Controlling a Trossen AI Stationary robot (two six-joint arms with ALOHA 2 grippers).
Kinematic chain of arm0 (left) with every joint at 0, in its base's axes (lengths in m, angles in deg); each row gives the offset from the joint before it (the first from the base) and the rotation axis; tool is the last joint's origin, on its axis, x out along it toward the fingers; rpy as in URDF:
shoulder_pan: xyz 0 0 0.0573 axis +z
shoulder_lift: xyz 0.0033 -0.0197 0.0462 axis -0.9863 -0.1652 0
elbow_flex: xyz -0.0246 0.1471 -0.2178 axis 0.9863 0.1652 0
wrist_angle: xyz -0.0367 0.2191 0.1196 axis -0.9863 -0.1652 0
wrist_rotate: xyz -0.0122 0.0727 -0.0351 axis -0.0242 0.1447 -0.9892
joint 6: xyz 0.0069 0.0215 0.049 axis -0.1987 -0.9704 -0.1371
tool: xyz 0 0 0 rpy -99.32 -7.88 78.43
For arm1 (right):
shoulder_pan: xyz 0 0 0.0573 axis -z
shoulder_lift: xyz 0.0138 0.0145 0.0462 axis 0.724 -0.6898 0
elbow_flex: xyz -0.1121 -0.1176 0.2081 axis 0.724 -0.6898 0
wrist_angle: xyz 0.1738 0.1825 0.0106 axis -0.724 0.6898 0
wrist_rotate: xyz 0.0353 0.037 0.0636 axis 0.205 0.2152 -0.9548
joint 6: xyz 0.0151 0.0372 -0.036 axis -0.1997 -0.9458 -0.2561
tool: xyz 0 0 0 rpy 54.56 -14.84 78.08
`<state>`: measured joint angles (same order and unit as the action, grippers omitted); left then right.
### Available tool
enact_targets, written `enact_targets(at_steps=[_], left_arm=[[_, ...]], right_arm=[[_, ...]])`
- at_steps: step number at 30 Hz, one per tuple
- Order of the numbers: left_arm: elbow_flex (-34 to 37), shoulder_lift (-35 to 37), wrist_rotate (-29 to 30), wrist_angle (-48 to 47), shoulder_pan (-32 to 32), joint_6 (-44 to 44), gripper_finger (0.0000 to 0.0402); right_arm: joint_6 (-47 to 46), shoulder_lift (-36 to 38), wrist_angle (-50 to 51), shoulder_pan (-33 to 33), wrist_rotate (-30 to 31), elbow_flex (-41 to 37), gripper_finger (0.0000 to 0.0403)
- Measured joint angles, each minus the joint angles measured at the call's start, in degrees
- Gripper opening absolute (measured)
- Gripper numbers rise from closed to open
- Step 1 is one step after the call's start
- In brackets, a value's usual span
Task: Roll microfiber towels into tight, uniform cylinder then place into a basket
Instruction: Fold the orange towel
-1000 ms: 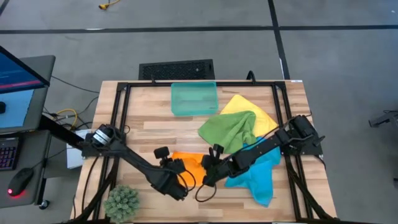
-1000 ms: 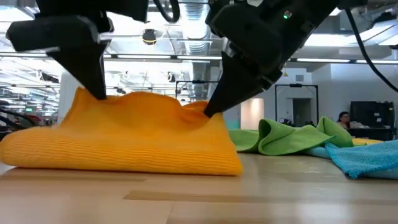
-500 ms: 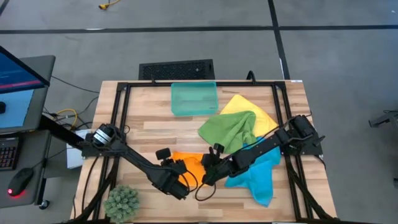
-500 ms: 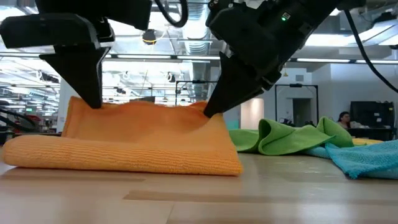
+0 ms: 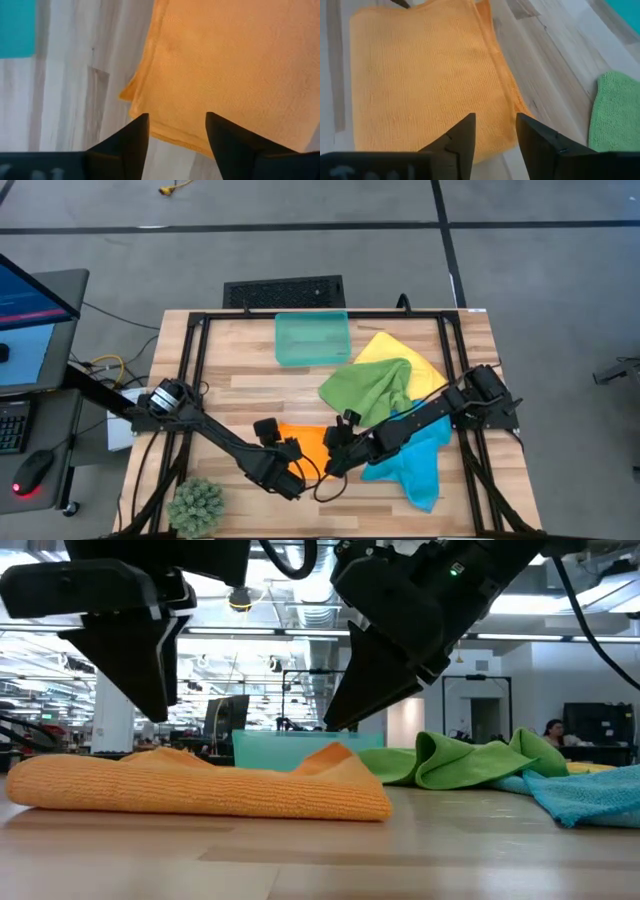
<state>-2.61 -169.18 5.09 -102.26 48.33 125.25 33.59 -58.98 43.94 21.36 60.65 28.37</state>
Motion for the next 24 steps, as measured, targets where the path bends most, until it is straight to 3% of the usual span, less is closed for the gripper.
enact_targets(at_steps=[5,12,17,24], left_arm=[[-0.02,0.00,-0.17,-1.21,-2.11,-0.67,0.0191],[-2.79,0.00,-0.23,-5.85,-7.61,5.27,0.0183],[-4.83,0.00,0.29,-4.82,-12.97,1.82,0.0182],[-1.99,-0.02,12.47,3.50,-20.39,1.09,0.0182]], right_arm=[[-0.02,1.05,4.92,-2.03,-0.07,-0.04,0.0156],[1.36,7.95,8.64,-7.24,-0.08,-0.04,0.0134],[5.85,11.96,7.88,-11.42,-0.04,0.00,0.0128],[7.48,8.49,6.96,-16.18,-0.06,-0.03,0.0130]])
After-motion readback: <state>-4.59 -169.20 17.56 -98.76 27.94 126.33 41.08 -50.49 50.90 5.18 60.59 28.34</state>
